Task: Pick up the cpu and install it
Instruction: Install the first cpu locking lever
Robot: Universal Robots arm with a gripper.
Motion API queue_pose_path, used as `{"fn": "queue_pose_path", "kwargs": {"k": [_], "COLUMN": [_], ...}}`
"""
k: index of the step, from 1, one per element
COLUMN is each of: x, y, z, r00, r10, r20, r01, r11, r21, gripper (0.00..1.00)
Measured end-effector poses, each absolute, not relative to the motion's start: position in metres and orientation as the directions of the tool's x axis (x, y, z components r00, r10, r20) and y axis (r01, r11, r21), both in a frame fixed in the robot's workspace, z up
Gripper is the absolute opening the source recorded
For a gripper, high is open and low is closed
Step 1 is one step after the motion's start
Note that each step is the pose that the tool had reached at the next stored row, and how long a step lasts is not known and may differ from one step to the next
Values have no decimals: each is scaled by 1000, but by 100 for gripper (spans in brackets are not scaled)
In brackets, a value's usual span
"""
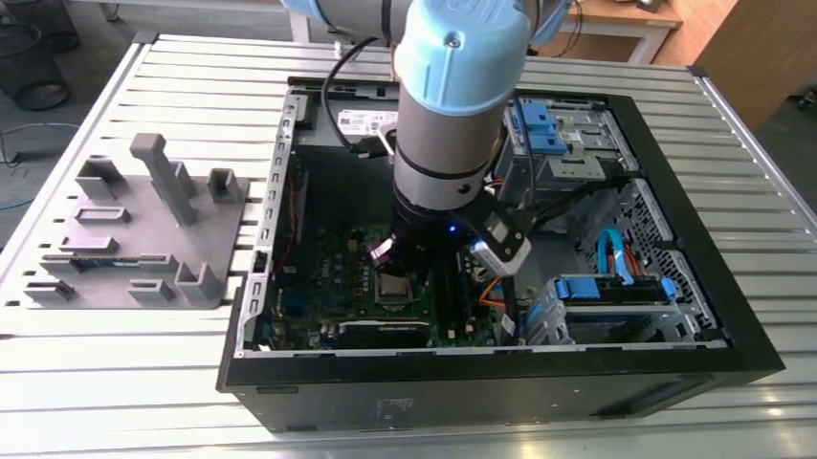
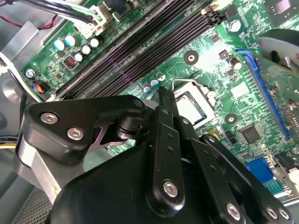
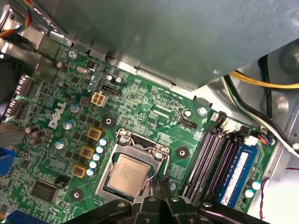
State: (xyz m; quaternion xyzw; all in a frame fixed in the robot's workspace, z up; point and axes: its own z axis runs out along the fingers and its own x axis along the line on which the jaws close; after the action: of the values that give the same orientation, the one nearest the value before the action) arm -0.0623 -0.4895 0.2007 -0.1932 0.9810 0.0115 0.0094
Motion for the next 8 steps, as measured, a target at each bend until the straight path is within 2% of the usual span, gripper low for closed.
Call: {"fn": "queue_pose_path", "kwargs": {"k": [8], "x": [-62], "y": [-497], "z": [197], "r00": [-925], "r10": [-379], "r20": [-23], "r01": [-379], "r11": [925], "r21": [19], "gripper": [11]}}
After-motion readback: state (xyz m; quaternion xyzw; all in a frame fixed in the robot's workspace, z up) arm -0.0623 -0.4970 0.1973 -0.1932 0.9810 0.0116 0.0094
